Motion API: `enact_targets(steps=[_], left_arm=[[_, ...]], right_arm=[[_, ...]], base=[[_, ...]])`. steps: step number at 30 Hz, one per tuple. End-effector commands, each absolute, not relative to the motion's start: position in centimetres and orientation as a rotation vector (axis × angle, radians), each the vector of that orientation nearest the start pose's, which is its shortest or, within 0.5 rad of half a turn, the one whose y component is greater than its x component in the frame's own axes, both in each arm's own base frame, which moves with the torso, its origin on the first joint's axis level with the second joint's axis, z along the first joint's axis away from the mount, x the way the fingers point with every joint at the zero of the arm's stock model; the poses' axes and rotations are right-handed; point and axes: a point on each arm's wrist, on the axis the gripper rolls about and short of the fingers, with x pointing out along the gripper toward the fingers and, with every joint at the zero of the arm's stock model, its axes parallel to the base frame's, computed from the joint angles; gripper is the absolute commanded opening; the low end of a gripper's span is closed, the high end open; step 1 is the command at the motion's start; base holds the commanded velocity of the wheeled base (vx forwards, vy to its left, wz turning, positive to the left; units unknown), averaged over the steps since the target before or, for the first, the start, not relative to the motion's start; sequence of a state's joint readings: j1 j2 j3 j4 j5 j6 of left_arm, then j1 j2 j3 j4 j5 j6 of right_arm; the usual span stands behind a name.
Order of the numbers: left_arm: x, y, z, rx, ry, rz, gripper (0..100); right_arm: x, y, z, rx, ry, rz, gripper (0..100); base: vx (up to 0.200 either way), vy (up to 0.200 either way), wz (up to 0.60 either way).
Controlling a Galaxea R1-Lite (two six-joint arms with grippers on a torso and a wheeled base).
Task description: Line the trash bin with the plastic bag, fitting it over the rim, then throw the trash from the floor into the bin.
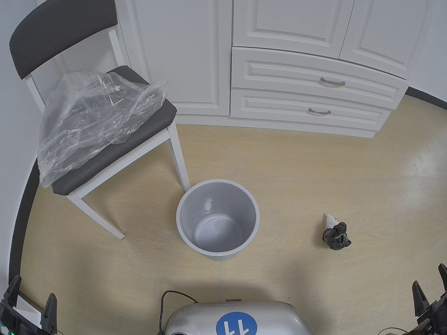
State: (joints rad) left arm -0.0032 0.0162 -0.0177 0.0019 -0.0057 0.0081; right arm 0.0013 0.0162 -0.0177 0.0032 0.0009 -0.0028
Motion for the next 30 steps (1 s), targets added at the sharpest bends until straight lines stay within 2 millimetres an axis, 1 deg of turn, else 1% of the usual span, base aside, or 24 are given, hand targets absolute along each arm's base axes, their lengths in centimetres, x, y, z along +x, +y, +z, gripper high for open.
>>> enact_targets(steps=[1,18,25,30], left_arm=[[-2.28,-0.01,7.53,0.008,0.001,-0.011,100],[-2.28,-0.01,7.53,0.009,0.001,-0.011,100],[-2.28,-0.02,7.55,0.02,0.0,-0.011,100],[-2.28,0.0,7.55,0.015,0.0,-0.005,100]], right_arm=[[-2.28,0.0,7.52,-0.003,0.003,0.003,100],[-2.27,0.01,7.5,-0.012,0.006,0.008,100],[-2.29,0.06,7.53,-0.057,0.004,0.022,100],[-2.29,0.06,7.56,-0.055,0.001,0.026,100]], base=[[0.0,0.0,0.0],[0.0,0.0,0.0],[0.0,0.0,0.0],[0.0,0.0,0.0]])
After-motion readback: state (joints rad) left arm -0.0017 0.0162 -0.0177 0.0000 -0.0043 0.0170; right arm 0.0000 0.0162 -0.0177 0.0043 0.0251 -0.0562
